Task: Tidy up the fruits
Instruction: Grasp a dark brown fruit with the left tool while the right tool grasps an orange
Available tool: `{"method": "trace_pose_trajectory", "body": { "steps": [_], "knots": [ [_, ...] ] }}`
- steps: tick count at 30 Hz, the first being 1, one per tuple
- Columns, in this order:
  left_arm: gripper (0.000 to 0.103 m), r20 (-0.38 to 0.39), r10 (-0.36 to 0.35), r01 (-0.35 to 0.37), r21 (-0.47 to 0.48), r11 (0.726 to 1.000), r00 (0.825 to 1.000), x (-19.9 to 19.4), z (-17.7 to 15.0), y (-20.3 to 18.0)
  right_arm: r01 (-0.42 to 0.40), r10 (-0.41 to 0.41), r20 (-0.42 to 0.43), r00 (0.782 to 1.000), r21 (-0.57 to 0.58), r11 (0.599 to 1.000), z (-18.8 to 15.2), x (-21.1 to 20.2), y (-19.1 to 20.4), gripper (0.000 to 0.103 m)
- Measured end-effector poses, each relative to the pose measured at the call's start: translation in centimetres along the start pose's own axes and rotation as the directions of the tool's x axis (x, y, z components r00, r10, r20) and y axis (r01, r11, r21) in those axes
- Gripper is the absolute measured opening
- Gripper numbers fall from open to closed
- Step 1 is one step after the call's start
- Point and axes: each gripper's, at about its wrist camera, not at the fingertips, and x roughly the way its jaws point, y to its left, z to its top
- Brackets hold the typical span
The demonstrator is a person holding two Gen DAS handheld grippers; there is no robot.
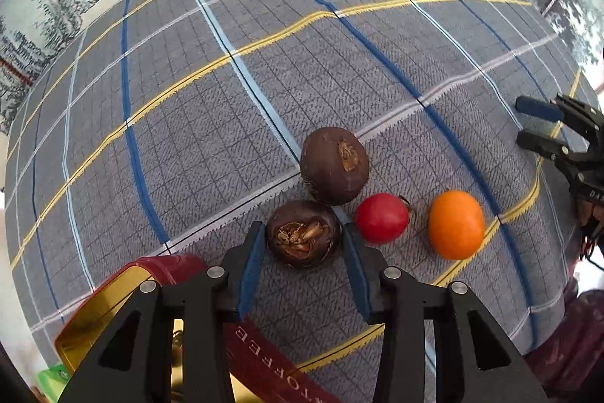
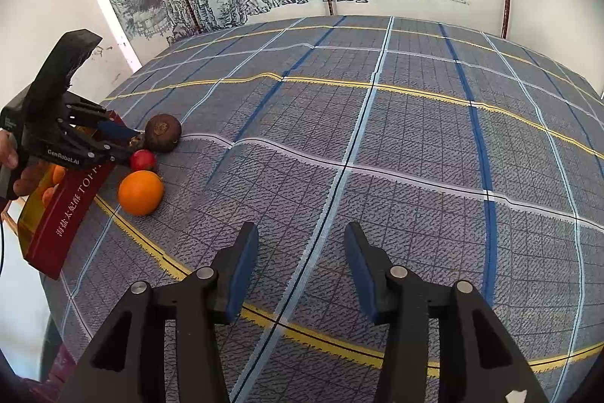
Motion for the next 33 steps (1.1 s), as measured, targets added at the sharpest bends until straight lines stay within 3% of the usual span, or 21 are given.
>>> {"method": "trace_pose_trajectory", "body": {
  "steps": [8,14,20,23,29,33],
  "knots": [
    [0.041,0.014,0.04,-0.04,-0.017,0.999,0.999,0.1,0.1,-0.5,-0.005,0.005,0.0,1.0,0.002,1.0,0.0,0.0,0.1,0.048],
    [0.039,0.133,0.085,-0.058,-0.2,0.978,0.988,-2.2,-1.8,-0.3,-0.02,0.02,0.003,1.0,0.016,1.0,0.0,-0.1,-0.2,0.048],
    [0.04,0.28,0.051,0.043,-0.32,0.946,0.959,-7.3,-6.0,-1.8,-0.005,0.005,0.011,1.0,0.019,1.0,0.0,-0.3,-0.2,0.048],
    [0.04,0.332,0.049,0.077,-0.355,0.932,0.942,-9.3,-8.0,-3.1,-0.014,0.014,0.055,0.998,0.001,1.0,0.1,-1.1,0.1,0.049],
    [0.04,0.356,0.042,0.105,-0.383,0.918,0.933,-11.4,-11.7,-5.4,-0.192,0.197,0.04,0.98,-0.108,0.975,0.8,-2.1,4.3,0.049],
    [0.04,0.37,0.041,0.121,-0.405,0.906,0.928,-12.2,-13.4,-6.1,-0.204,0.209,0.005,0.978,-0.192,0.96,1.2,-1.3,7.5,0.051]
  ]
}}
